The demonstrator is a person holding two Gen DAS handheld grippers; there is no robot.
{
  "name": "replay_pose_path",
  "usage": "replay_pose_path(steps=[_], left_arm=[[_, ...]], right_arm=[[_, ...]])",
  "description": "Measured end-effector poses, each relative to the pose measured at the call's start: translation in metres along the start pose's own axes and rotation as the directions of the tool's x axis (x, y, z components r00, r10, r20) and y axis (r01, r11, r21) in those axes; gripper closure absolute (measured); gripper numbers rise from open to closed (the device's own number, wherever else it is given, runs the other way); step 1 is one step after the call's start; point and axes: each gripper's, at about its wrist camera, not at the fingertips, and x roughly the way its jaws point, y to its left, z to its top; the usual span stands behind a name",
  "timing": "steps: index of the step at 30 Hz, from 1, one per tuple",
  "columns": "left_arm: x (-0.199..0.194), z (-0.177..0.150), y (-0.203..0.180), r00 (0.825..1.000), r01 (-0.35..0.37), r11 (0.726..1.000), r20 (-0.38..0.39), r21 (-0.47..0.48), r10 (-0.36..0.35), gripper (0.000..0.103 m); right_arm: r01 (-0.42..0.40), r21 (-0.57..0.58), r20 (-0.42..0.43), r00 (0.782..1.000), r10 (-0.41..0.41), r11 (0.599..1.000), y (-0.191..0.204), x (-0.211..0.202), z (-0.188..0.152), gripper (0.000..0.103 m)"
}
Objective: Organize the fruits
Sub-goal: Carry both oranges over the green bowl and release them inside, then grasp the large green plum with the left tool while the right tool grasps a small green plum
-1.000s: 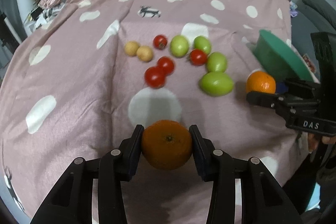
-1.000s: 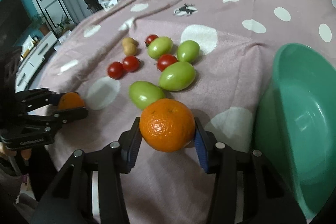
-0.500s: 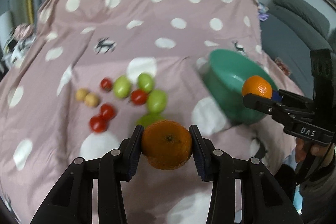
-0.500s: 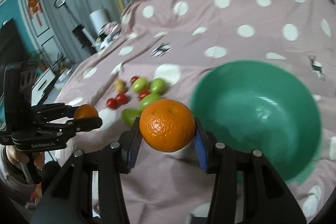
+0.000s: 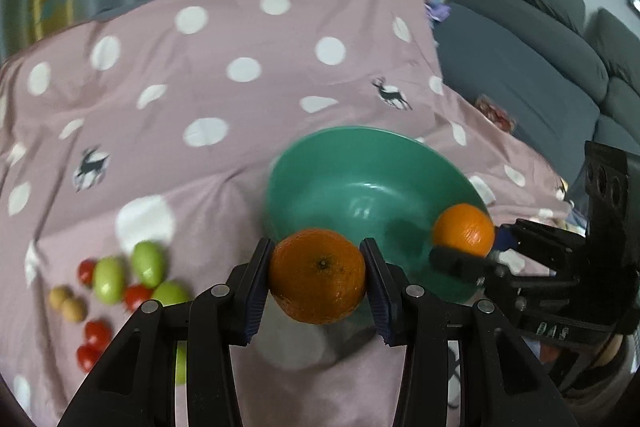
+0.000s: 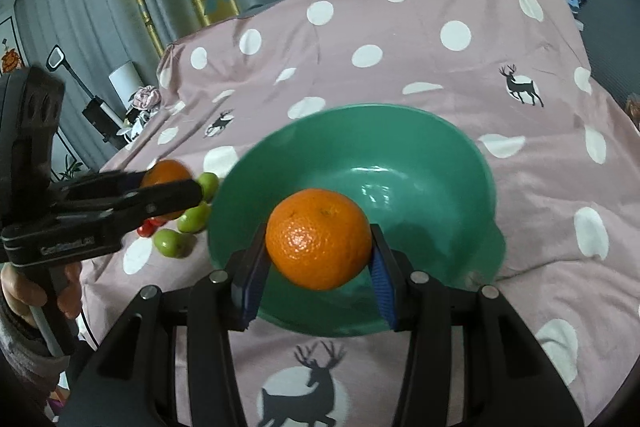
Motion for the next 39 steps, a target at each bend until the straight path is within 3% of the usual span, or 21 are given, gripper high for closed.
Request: replay_pose_path(steps=[8,15,19,22,26,31,39], left_arm=[[0.032,0.002,-0.013,0.998,0.001,1.0,-0.064,0.031,0.001,0.058],[0.027,0.002,-0.014,0.998,-0.024,0.999,-0.053,0.044,0.026,0.058],[0.011,0.002,-0.007,1.0,-0.024,1.0,-0.02,0.01,0.024,0.049],[-0.008,-0.003,0.005,0.999,-0.04,0.999,0.013,-0.023,0.041,0.032],[-0.03,-0.02,0.029,0.993,-0.112,0.991,0.025,-0.069,0.114,0.029],[-0.051,-0.055,0.064,0.979,-0.204,0.966,-0.016,-0.159,0.204,0.029],[-0.068,-0.103,0.098,0.963,-0.27,0.922,-0.091,-0.278,0.255,0.029]], right_arm=[[0.015,-0.012,-0.024,1.0,-0.015,1.0,-0.006,0.004,-0.007,0.055],[0.027,-0.037,-0.031,0.999,-0.028,0.999,-0.004,0.004,-0.008,0.054],[0.025,-0.023,-0.011,1.0,-0.025,0.999,-0.006,-0.003,-0.007,0.05],[0.026,0.0,0.009,1.0,-0.026,1.0,-0.011,-0.012,-0.006,0.049],[0.025,0.027,0.033,0.999,-0.025,0.999,-0.015,-0.025,-0.004,0.048],[0.011,0.034,0.052,0.999,-0.013,0.999,-0.01,-0.036,-0.004,0.047],[-0.039,-0.033,0.044,0.998,0.041,0.999,0.021,-0.039,-0.005,0.046]])
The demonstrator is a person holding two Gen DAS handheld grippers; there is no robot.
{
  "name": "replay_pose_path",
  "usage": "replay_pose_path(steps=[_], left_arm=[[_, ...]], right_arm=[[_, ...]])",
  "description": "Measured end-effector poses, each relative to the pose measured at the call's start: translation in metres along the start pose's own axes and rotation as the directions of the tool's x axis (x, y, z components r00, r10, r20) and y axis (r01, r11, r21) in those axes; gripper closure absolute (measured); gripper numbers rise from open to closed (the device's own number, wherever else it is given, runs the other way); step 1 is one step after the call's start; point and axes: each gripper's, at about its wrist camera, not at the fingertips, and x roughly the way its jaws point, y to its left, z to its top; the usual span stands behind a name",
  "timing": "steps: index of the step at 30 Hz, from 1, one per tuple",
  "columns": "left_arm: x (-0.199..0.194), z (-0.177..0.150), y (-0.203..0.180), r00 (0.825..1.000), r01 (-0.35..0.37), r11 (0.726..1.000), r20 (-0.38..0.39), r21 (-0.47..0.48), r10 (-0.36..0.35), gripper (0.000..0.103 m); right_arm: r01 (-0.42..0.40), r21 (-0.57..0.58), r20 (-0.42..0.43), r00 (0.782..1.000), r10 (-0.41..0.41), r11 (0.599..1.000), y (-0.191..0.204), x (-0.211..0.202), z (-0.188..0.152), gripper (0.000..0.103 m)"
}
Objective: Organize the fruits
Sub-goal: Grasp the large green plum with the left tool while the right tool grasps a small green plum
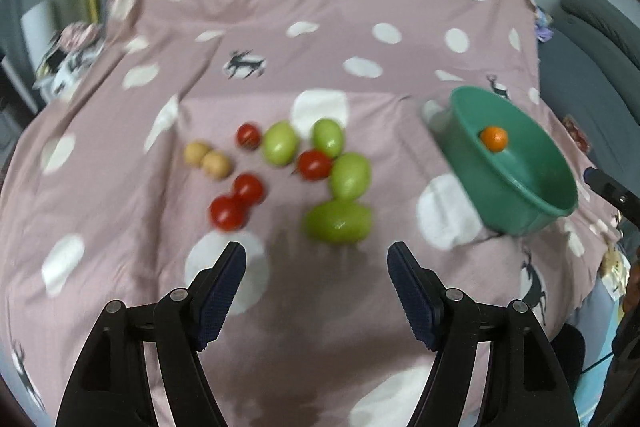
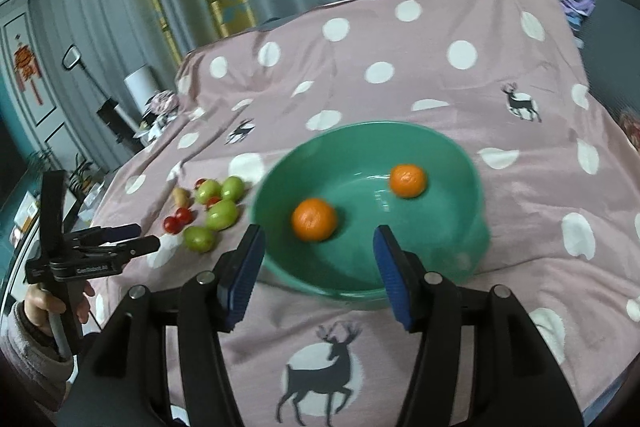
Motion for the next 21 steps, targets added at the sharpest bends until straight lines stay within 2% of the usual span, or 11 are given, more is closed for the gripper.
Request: replay_pose_path(steps=[11,21], left_arm=[[0.003,-0.018,0.002,0.998,0.056,0.998,-0.023,0.002,-0.056,0.029],[0.031,-0.004,-0.011,0.998,0.058,0.998,-0.036,0.01,-0.058,0.029]], right_arm=[[-0.113,-0.131,-0.113,0.989,0.098,0.985,0.055,0.03,-0.013,0.046],[-0.179,-0.112,-0.172,0.972,0.158,0.977,0.072,0.052,-0.018,0.046]])
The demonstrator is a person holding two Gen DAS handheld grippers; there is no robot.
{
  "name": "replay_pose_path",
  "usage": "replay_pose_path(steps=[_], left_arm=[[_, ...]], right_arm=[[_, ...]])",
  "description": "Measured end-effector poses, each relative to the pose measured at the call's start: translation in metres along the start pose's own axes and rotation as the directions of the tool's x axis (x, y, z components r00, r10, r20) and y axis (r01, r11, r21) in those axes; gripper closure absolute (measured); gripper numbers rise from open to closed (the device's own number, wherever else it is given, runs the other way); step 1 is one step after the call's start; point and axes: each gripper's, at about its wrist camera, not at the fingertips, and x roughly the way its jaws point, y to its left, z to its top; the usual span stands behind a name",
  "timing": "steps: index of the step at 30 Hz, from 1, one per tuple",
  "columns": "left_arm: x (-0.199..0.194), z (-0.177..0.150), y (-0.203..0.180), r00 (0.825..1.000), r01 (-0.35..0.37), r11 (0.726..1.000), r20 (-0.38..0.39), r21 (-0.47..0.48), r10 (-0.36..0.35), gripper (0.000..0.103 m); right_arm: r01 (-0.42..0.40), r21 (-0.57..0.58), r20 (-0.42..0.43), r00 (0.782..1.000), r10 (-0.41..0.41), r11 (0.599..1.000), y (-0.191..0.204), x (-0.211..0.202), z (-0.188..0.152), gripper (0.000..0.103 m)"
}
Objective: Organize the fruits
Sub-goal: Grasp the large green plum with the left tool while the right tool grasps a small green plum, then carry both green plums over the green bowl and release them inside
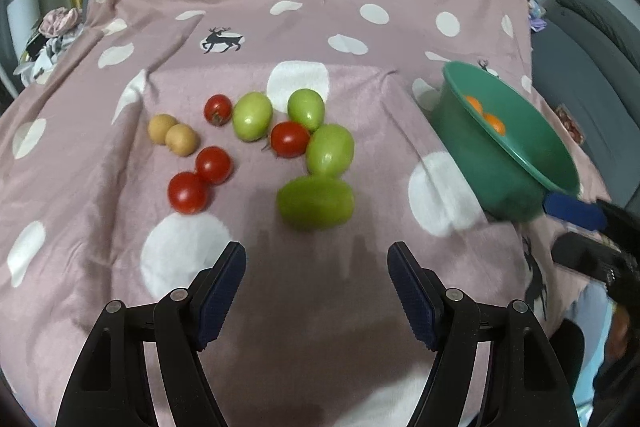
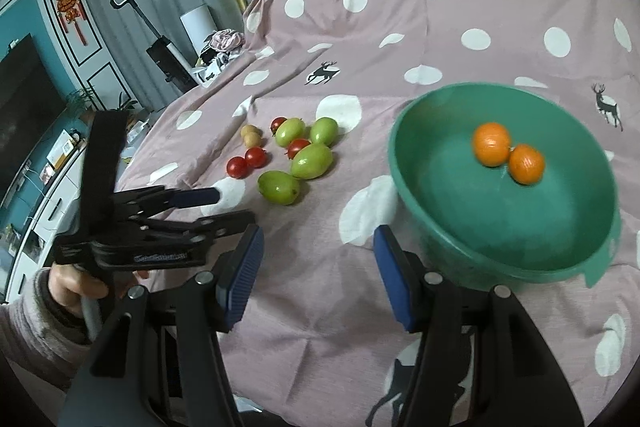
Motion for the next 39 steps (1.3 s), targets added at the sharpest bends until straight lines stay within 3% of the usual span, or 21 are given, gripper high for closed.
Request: replay_pose_path(steps=[10,14,20,24,30,39], left_arm=[[0.038,0.021,-0.003,0.998,-0.022,1.0,-0.062,0.022,0.024,0.03],[0.045,0.022,-0.001,0.997,-0.036,0.999,-0.073,0.026,0.038,0.05],[0.045,0.02,0.008,0.998,-0.041,0.999,-0.055,0.019,0.042,0.05],[0.033,0.018,0.031,0.999,-0.044,0.998,-0.031,-0.043,0.043,0.05],[0.01,0.014,0.049,0.997,-0.079,0.995,0.019,-0.062,0.08,0.05],[0.0,0.014,0.064,0.992,-0.104,0.992,0.066,-0.065,0.108,0.05]], right_arm=[[-0.027,0.013,-0.022,0.999,0.027,1.0,-0.001,0.012,0.002,0.046],[-0.04,0.017,-0.034,0.999,0.041,0.999,-0.001,0.02,0.005,0.046],[-0.062,0.01,-0.055,0.997,0.062,0.998,0.005,0.033,0.012,0.046],[-0.071,-0.001,-0.073,0.995,0.07,0.998,0.01,0.046,0.019,0.046],[-0.054,-0.015,-0.118,0.992,0.052,0.998,0.023,0.079,0.037,0.046],[0.067,-0.011,-0.21,0.975,-0.068,0.998,0.025,0.142,0.062,0.046]])
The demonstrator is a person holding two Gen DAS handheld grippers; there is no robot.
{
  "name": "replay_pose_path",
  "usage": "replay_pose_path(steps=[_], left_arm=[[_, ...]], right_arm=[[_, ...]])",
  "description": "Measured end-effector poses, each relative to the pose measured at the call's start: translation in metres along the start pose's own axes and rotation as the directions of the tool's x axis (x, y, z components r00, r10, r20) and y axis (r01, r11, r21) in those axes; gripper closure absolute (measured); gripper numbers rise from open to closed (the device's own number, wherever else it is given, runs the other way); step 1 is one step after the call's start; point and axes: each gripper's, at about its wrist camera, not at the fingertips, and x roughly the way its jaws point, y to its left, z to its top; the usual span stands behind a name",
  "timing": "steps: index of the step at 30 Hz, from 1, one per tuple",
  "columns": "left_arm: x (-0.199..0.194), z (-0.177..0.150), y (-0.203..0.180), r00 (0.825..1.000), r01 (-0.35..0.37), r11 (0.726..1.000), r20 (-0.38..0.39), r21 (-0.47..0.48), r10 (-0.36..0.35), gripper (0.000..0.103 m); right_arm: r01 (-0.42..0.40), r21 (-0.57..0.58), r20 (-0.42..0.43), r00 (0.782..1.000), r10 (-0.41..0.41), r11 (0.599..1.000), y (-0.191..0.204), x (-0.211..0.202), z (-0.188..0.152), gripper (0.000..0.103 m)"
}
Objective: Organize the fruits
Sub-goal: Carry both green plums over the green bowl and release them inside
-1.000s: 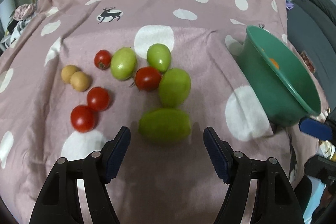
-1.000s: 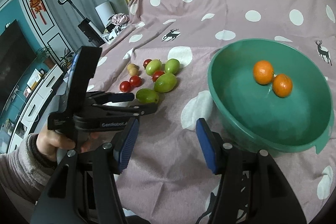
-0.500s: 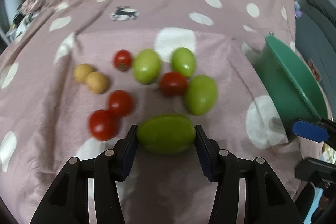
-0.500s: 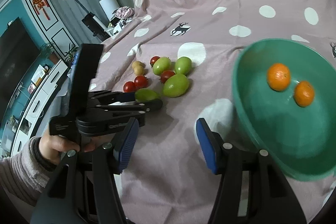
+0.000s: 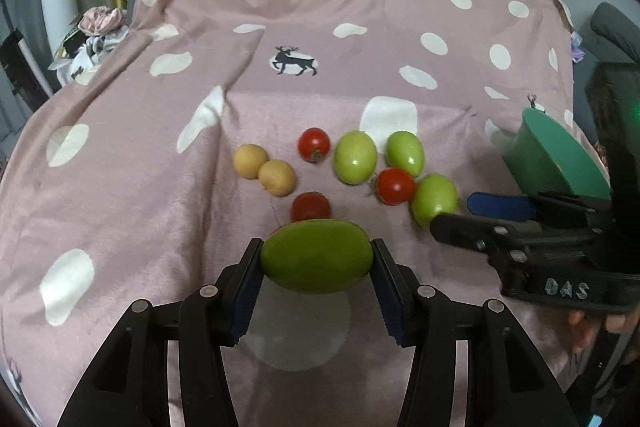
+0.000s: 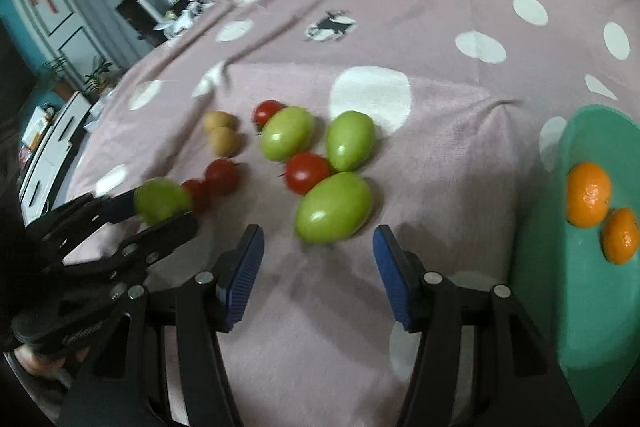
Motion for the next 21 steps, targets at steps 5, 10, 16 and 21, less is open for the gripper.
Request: replay_pose_path(steps=[5,10,16,21], left_arm=[[0.003,0.002,0.005,1.0,0.014,1.0,0.003,-0.009,-0.014,0.05],[0.003,0.0,0.007,1.0,0.02,1.0,0.005,-0.016,-0.02,0.05],[0.002,-0.001,0.009,1.0,0.023,1.0,0.006,-0.021,-0.023,0.05],[-0.004,-0.004,0.01,0.999,0.032,0.999,0.005,-0.025,-0.032,0.05]], right_arm=[[0.027,0.02,-0.02,0.999,-0.027,0.999,-0.004,0.017,0.01,0.047],[0.007,0.046,-0.031,1.0,-0.006,0.999,-0.008,0.028,0.014,0.056],[0.013,0.034,-0.019,1.0,-0.012,0.999,-0.007,0.028,0.013,0.057],[-0.042,0.025,0.02,0.999,0.041,0.999,-0.001,0.01,0.005,0.057]])
